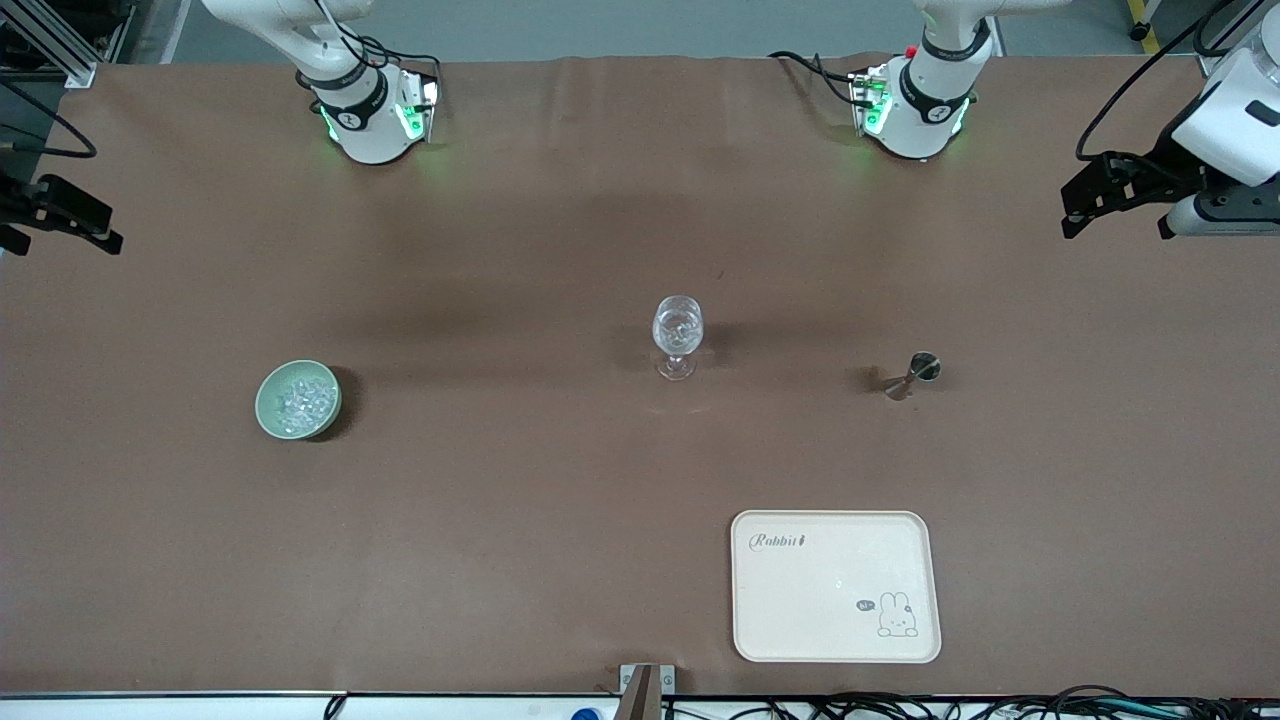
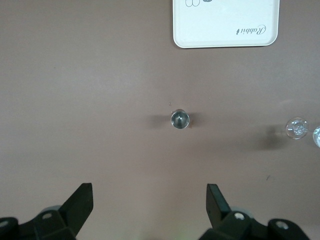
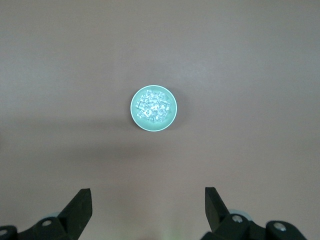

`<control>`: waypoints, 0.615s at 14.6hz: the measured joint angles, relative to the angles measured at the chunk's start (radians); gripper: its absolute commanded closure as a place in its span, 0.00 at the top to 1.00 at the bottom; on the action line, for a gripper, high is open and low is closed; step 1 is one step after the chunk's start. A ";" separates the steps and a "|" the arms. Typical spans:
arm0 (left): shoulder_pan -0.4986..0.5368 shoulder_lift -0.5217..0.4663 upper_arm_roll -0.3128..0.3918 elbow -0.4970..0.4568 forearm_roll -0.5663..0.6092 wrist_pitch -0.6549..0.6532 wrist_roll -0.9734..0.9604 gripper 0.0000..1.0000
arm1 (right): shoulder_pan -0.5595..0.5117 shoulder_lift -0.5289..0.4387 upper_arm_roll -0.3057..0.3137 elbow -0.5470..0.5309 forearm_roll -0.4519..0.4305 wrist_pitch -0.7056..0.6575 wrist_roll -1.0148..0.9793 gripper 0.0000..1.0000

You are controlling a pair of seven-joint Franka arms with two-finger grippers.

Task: Pour wine and add ice with both arms
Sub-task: 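Reach the right gripper to the ice bowl while the left gripper grasps the jigger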

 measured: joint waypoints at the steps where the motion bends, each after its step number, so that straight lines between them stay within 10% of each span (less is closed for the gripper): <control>1: 0.000 0.000 0.000 0.000 0.000 0.000 0.000 1.00 | 0.003 0.000 0.000 -0.001 0.000 0.001 0.000 1.00; 9: 0.014 0.067 0.008 0.035 0.000 0.001 0.000 1.00 | 0.003 0.000 -0.002 -0.004 0.000 0.014 0.000 1.00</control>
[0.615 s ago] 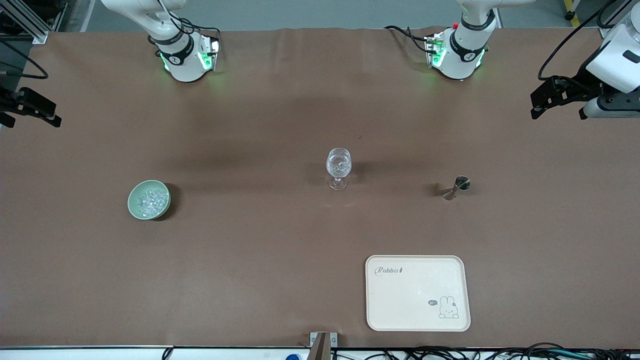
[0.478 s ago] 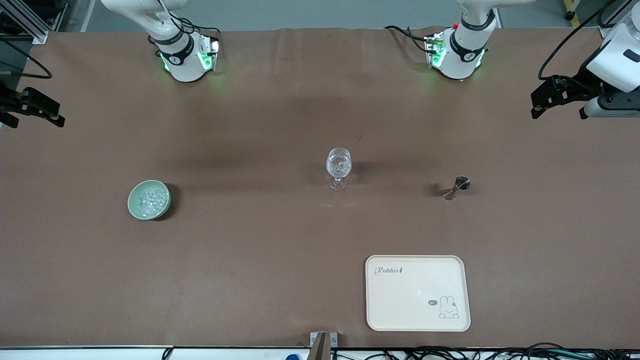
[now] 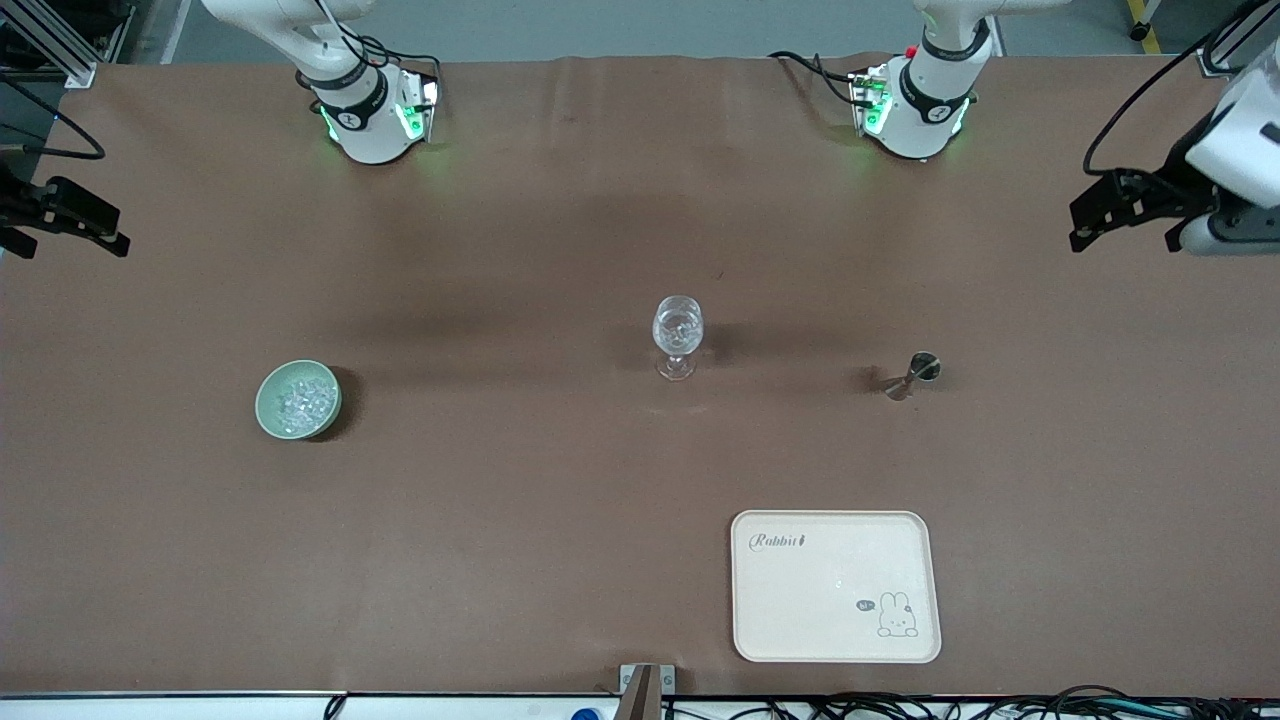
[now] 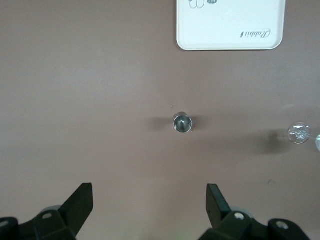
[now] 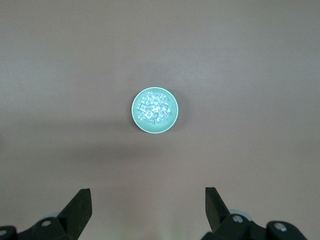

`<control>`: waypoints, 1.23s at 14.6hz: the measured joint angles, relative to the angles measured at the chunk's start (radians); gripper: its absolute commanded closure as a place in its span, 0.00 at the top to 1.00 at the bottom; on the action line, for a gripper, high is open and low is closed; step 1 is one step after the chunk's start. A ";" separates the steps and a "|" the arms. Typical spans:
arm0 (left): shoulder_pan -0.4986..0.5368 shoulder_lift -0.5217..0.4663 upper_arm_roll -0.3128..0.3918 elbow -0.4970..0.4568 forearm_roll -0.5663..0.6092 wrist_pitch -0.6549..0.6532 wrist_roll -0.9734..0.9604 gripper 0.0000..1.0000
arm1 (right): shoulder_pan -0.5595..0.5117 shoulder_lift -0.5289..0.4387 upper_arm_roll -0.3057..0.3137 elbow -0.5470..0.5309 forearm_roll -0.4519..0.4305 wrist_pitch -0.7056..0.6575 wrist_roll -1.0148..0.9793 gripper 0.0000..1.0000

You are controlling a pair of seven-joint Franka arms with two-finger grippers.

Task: Pour wine and add ice with both arms
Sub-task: 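Reach the right gripper to the ice bowl while the left gripper grasps the jigger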

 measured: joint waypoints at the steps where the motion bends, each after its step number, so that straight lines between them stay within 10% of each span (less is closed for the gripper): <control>1: 0.005 0.025 0.001 0.002 0.000 0.000 0.000 1.00 | 0.000 0.000 0.000 0.000 0.000 0.003 0.000 1.00; 18: 0.171 0.414 0.005 -0.119 -0.404 0.178 -0.454 0.97 | -0.021 0.199 -0.007 -0.034 0.000 0.235 0.000 1.00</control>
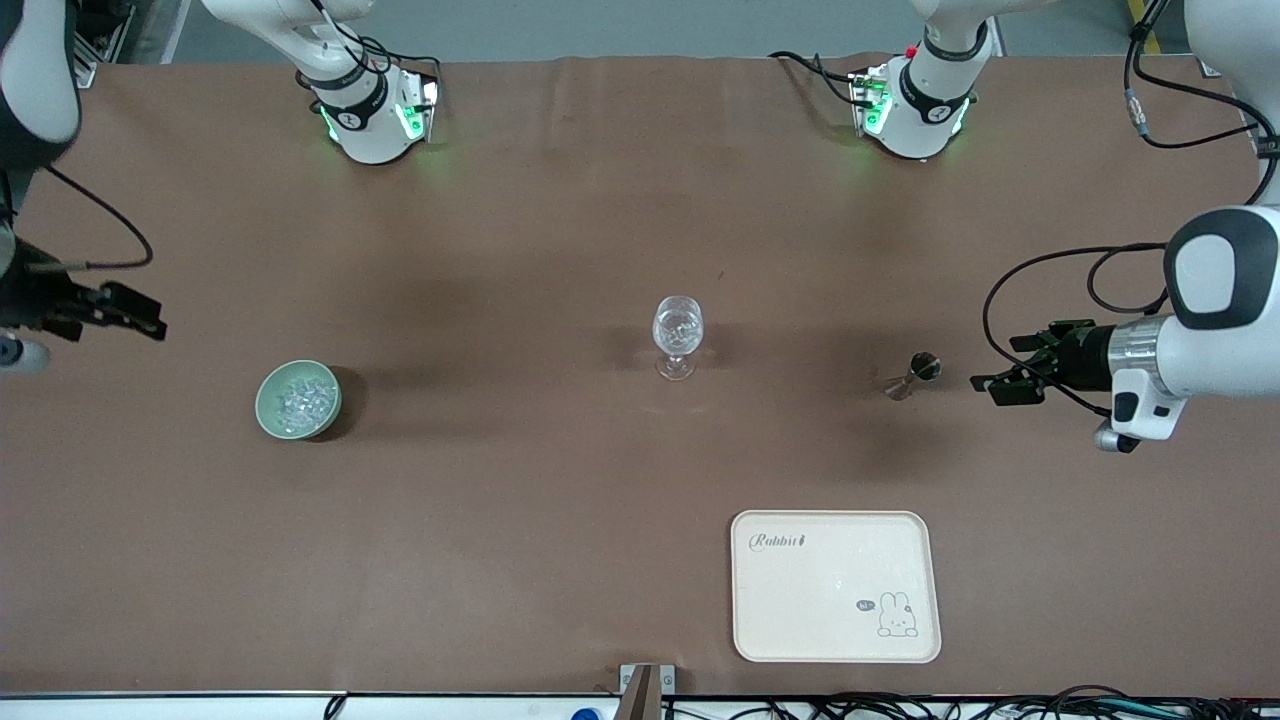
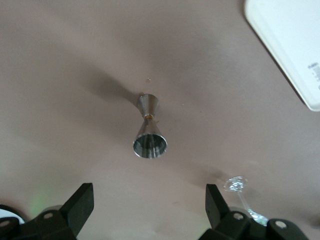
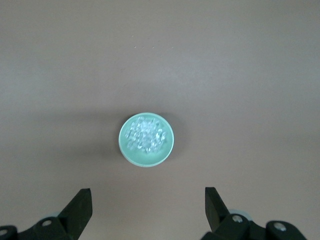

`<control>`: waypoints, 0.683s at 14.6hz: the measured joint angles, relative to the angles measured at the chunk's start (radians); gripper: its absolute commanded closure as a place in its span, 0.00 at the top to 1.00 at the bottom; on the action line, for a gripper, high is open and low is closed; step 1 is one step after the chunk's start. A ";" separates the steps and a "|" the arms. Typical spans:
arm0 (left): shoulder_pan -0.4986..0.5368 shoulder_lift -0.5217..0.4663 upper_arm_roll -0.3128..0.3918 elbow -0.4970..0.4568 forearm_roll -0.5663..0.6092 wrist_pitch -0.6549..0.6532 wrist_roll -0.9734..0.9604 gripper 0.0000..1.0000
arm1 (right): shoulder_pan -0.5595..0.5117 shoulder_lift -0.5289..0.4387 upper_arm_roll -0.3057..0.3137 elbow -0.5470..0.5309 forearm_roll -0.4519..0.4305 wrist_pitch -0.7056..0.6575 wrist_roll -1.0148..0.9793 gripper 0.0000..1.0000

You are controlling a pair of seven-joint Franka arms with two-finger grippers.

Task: Pour wine and add ice with both arms
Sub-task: 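Reach the right gripper to the ice bowl while the left gripper grasps the jigger, then lower the right gripper into the green bowl and grasp an ice cube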

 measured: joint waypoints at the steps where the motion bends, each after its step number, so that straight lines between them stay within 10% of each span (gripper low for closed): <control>1: 0.021 0.021 0.000 -0.007 -0.032 0.000 0.000 0.97 | -0.006 0.030 -0.001 0.000 0.000 0.029 0.000 0.99; 10: 0.107 0.238 0.001 -0.023 -0.270 0.015 -0.001 0.92 | -0.033 0.196 -0.002 -0.129 0.000 0.291 0.000 0.97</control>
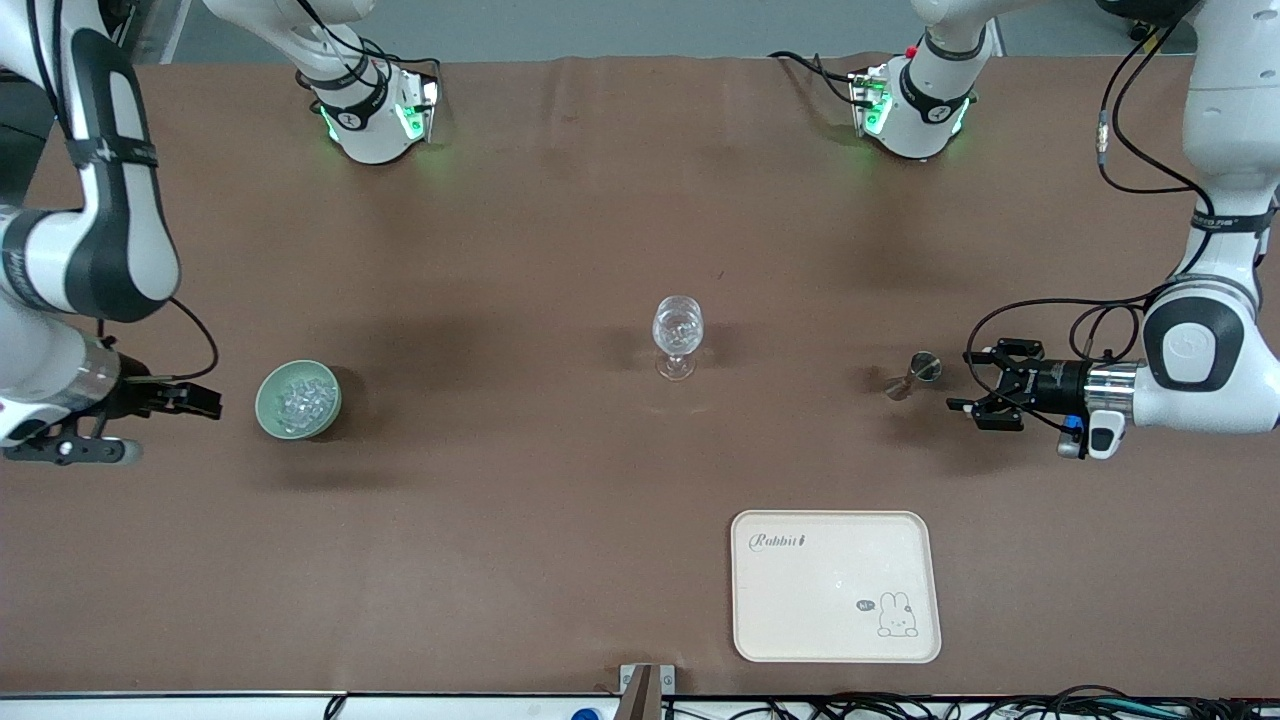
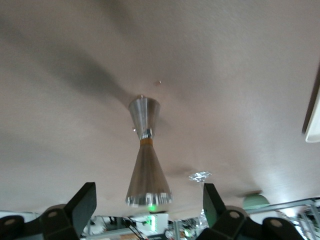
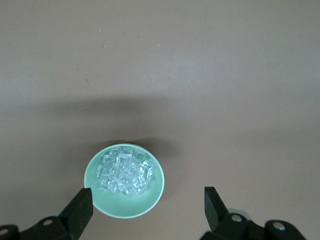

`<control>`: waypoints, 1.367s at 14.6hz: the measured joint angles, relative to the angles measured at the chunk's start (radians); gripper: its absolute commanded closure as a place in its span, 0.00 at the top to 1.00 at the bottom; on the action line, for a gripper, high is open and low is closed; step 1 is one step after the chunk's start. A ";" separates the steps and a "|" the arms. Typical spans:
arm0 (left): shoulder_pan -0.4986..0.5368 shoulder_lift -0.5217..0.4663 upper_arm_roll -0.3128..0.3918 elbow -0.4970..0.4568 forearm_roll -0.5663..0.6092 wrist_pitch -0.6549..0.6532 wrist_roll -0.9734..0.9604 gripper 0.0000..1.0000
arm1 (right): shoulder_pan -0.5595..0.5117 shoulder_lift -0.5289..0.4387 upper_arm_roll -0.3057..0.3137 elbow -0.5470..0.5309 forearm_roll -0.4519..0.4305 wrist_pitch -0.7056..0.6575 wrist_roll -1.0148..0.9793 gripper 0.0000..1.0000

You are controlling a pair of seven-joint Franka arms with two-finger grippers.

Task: Pour wine and add ice with both arms
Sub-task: 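Lower the right gripper into the green bowl and grasp an ice cube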

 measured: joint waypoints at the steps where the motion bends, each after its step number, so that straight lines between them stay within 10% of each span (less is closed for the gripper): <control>1: 0.006 0.018 0.000 0.000 -0.017 0.002 0.000 0.91 | 0.000 0.017 0.000 -0.014 0.000 0.013 0.000 0.97; 12: 0.014 0.134 -0.001 0.001 -0.136 0.012 -0.044 0.79 | 0.033 0.120 0.008 -0.155 0.065 0.216 0.027 0.92; 20: 0.014 0.159 -0.003 0.000 -0.157 0.011 -0.044 0.70 | 0.043 0.119 0.007 -0.222 0.068 0.232 0.040 0.67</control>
